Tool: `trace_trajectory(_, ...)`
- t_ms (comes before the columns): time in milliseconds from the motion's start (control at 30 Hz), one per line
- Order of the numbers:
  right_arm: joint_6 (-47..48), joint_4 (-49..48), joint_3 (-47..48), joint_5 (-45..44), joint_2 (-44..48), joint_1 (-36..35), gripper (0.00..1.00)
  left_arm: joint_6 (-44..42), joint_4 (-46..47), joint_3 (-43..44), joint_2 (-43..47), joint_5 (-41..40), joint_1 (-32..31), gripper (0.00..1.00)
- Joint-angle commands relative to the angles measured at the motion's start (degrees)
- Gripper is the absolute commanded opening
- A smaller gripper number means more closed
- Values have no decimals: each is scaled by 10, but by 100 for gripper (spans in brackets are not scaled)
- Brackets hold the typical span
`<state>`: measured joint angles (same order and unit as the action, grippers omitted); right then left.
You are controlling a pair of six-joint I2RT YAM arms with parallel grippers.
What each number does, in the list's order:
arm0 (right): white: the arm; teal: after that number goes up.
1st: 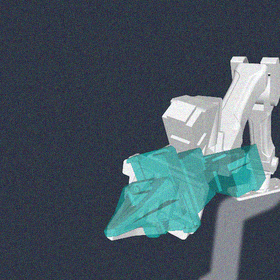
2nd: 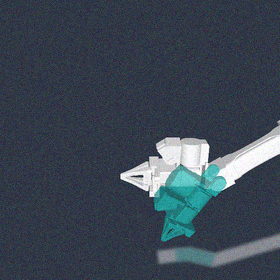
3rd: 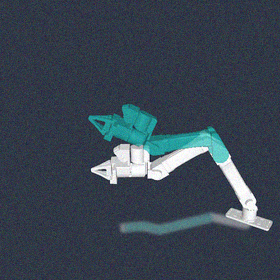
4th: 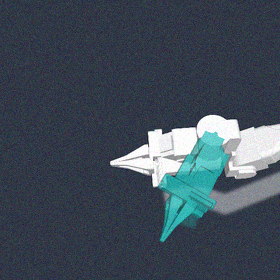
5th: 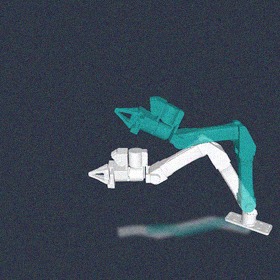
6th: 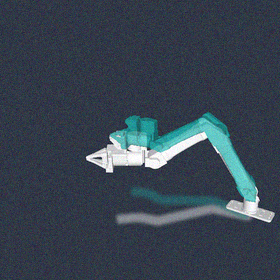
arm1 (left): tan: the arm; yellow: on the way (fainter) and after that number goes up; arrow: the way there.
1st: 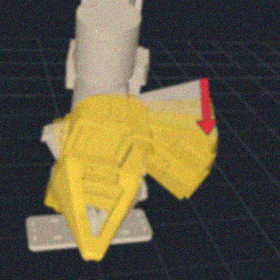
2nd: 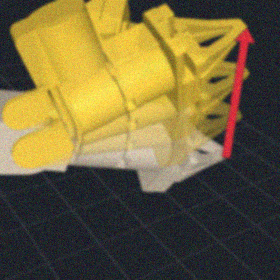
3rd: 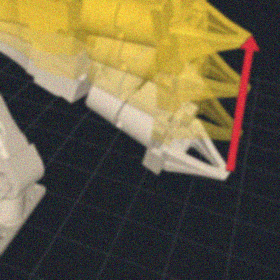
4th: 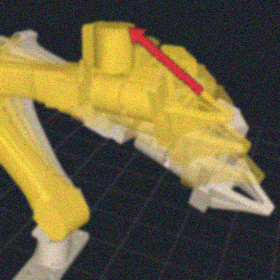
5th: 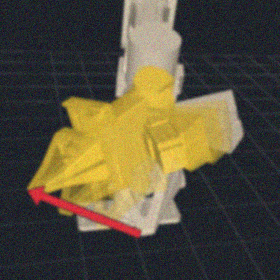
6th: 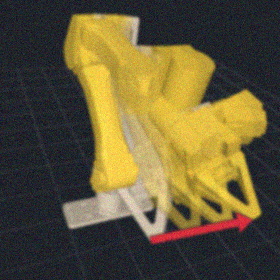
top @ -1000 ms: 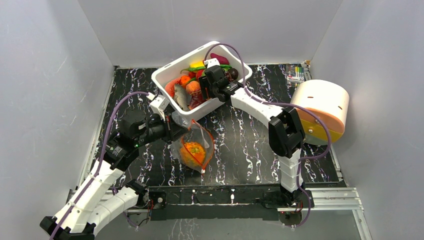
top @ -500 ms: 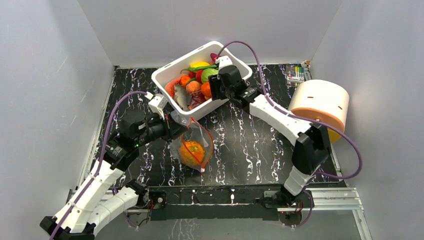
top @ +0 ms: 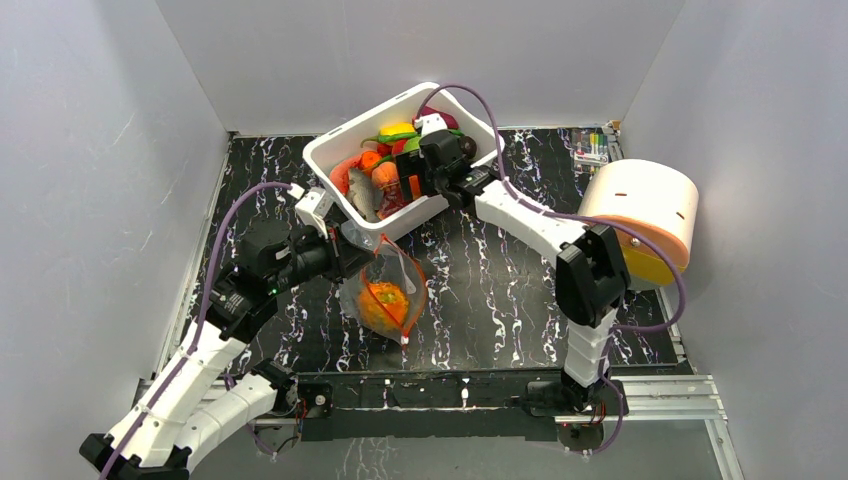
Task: Place the food in the zip-top bag and seal the zipper
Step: Pick up the fake vegetable from the bin.
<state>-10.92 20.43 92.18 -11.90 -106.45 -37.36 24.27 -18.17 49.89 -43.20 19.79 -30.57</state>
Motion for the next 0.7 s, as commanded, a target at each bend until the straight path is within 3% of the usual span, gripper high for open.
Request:
trace_trajectory(0,17,-24,68,-16,-29,3,98,4,13,3,14,-2,-3,0)
trace_trajectory(433,29,-12,134,-55,-123,2,96,-2,9,5,21,-6,-2,0)
trace_trajectory(667,35,-39,100,-34,-92,2,70,-7,6,4,19,-10,-2,0)
